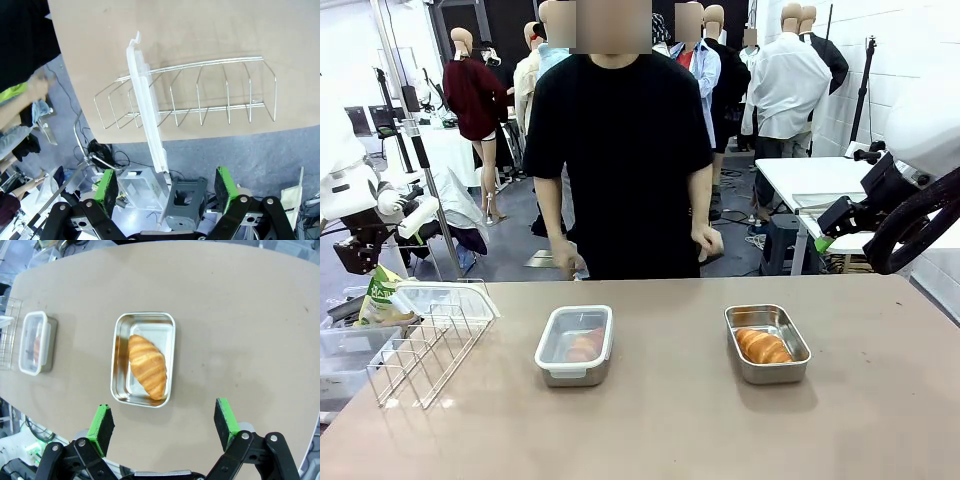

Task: Place the bread in airtight containers.
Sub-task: Pick up one Airtight Container lid and hand it to the human.

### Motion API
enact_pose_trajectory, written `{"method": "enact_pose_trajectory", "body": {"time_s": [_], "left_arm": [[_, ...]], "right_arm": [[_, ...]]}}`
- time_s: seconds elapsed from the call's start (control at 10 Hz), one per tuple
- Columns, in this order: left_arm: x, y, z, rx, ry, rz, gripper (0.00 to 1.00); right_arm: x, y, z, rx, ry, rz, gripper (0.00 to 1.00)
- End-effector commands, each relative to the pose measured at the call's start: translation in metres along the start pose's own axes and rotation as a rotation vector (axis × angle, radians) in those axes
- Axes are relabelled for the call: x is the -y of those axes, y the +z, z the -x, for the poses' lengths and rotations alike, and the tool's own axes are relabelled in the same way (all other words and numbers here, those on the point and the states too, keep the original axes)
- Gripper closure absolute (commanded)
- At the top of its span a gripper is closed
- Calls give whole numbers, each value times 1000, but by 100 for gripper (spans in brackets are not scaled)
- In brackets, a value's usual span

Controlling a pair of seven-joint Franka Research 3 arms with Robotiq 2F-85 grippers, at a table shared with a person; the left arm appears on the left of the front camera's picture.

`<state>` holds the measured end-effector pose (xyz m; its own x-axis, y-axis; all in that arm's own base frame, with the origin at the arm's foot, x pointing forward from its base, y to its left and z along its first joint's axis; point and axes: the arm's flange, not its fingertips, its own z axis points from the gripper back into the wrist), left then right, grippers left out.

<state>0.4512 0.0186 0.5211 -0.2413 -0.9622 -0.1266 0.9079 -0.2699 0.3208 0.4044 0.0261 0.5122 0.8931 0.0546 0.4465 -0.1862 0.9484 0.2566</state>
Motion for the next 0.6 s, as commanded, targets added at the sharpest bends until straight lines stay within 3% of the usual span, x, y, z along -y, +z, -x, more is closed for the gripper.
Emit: {"method": "enact_pose_trajectory", "body": {"time_s": [0.0, 0.5], "left_arm": [[0, 3, 2, -1, -6, 2, 0], [0, 3, 2, -1, -6, 2, 0]], "right_arm": [[-1, -1, 0, 0, 1, -2, 0], [-1, -1, 0, 0, 1, -2, 0]]}}
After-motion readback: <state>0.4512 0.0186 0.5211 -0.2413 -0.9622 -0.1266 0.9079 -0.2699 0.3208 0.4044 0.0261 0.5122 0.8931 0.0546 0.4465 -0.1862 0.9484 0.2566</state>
